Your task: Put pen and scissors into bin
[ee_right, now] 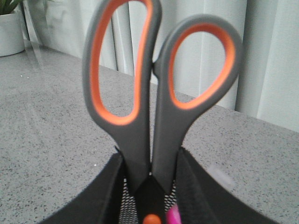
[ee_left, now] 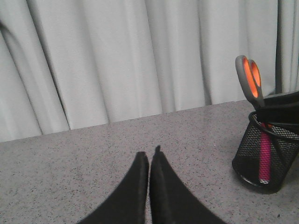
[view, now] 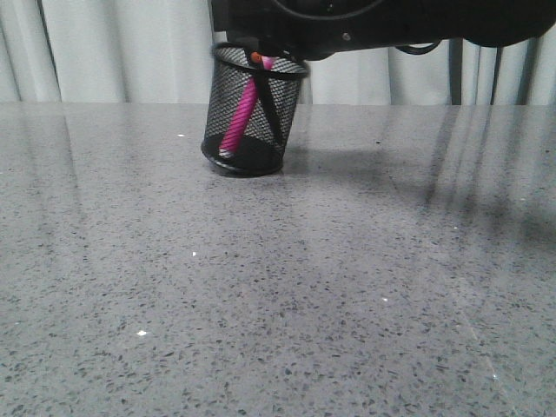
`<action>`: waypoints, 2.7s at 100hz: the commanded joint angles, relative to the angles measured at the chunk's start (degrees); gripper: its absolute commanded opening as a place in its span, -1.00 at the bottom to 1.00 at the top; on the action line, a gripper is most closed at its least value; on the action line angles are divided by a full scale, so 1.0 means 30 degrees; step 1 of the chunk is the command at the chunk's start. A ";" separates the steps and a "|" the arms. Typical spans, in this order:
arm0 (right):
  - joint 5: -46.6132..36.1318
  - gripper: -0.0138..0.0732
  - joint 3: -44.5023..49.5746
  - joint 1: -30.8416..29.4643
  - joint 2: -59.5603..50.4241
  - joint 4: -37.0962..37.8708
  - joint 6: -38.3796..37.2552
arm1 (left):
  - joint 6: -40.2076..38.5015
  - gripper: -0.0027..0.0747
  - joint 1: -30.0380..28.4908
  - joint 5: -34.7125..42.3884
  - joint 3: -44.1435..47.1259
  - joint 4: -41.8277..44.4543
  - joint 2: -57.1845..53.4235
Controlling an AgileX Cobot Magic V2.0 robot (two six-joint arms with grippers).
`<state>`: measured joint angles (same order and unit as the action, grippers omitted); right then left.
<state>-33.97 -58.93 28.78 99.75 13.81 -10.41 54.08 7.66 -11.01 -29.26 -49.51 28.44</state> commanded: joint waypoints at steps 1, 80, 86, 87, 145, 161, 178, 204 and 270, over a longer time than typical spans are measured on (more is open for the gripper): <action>-0.0696 -0.23 -0.0441 -0.0047 -0.0841 0.0157 0.0109 | -0.0214 -0.99 -0.0037 0.0839 -0.0550 -0.0386 0.0096; -0.2111 0.13 -0.0441 -0.0047 -0.0841 0.0157 0.0109 | -0.0214 -0.99 -0.0037 0.0839 -0.0550 -0.0386 0.0096; -0.2445 0.13 -0.0441 -0.0047 -0.0841 0.0157 0.0109 | -0.0214 -0.99 -0.0037 0.0839 -0.0550 -0.0386 0.0096; -0.2496 0.13 -0.0441 -0.0047 -0.0841 0.0157 0.0109 | -0.0214 -0.99 -0.0037 0.0839 -0.0550 -0.0386 0.0096; -0.1793 -0.49 -0.0441 -0.1465 -0.4518 0.0157 0.0109 | -0.0214 -0.99 -0.0037 0.0903 -0.0550 -0.0187 0.0096; 0.1334 -0.84 -0.0415 -0.2525 -0.7349 0.0157 0.0109 | -0.0214 -0.99 -0.0037 0.1587 -0.0550 -0.0187 0.0096; 0.1825 -0.84 0.1619 -0.3800 -1.0635 0.0157 0.0109 | -0.0214 -0.99 -0.0037 0.2272 -0.0425 -0.0187 0.0096; -0.0877 -0.84 0.8747 -0.6713 -1.6755 0.0157 0.0109 | -0.0214 -0.99 -0.0037 0.3551 0.1023 -0.1025 -0.1589; 0.0425 -0.84 2.0073 -0.7371 -2.8195 -0.2429 0.0109 | -0.0214 -0.99 -0.0037 0.4019 0.5248 -0.2824 -0.7720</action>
<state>-29.76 0.60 7.08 15.08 7.29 -10.41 54.08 7.66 0.00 -11.95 -57.40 4.71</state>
